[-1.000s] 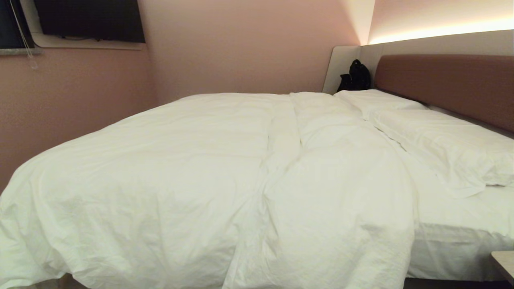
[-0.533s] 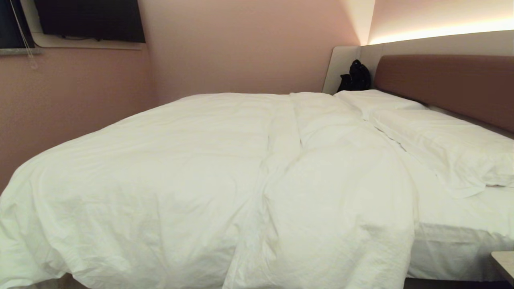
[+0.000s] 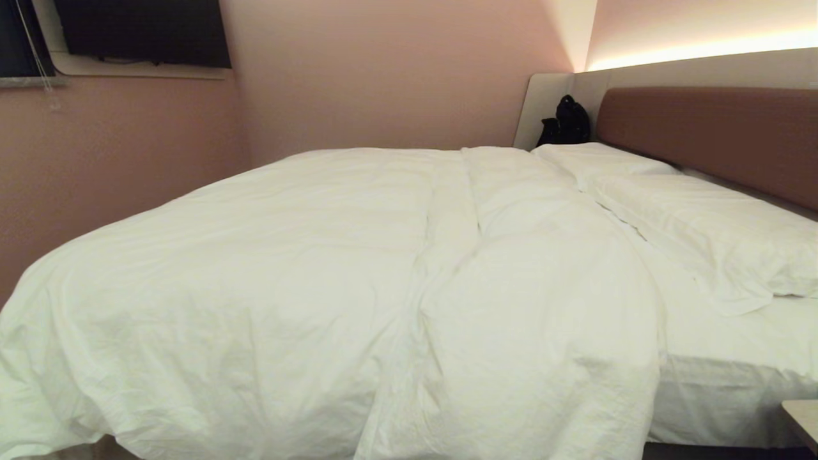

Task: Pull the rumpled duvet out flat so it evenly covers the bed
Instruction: Flatten the corners of the folded blanket

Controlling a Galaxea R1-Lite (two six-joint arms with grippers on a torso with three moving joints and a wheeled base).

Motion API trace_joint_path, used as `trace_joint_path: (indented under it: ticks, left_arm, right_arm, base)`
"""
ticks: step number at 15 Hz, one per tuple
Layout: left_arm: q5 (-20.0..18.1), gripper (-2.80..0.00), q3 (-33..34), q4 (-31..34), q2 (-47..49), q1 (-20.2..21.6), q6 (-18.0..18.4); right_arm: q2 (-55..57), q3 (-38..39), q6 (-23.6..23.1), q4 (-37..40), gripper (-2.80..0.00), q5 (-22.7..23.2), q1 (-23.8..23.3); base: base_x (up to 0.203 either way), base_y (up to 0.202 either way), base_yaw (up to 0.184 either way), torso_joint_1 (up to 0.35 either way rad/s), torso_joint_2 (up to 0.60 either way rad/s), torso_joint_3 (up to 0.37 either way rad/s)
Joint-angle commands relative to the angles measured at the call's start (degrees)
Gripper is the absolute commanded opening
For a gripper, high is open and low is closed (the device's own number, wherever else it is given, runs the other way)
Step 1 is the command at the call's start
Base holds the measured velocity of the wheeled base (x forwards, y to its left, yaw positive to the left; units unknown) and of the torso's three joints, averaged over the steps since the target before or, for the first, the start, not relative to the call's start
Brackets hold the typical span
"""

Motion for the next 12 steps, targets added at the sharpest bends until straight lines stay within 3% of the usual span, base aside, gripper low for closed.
trace_joint_path:
  ticks: [1,7,12]
  left_arm:
    - [-2.4,-2.8,4.4,2.8,-4.3,-0.1,-1.4]
    - [-2.3,-2.8,13.5,2.7,-4.3,-0.1,-2.1]
    - [-2.1,-2.8,14.0,6.9,-4.3,-0.1,-2.5]
  right_arm:
    - [0.0,0.0,0.0,0.0,-2.8,0.0,0.0]
    - [0.0,0.0,0.0,-0.1,-2.8,0.0,0.0]
    - [0.0,0.0,0.0,0.0,-2.8,0.0,0.0]
  base:
    - [0.0,0.0,0.0,0.0,0.0,0.0]
    - [0.0,0.0,0.0,0.0,0.0,0.0]
    - [0.0,0.0,0.0,0.0,0.0,0.0]
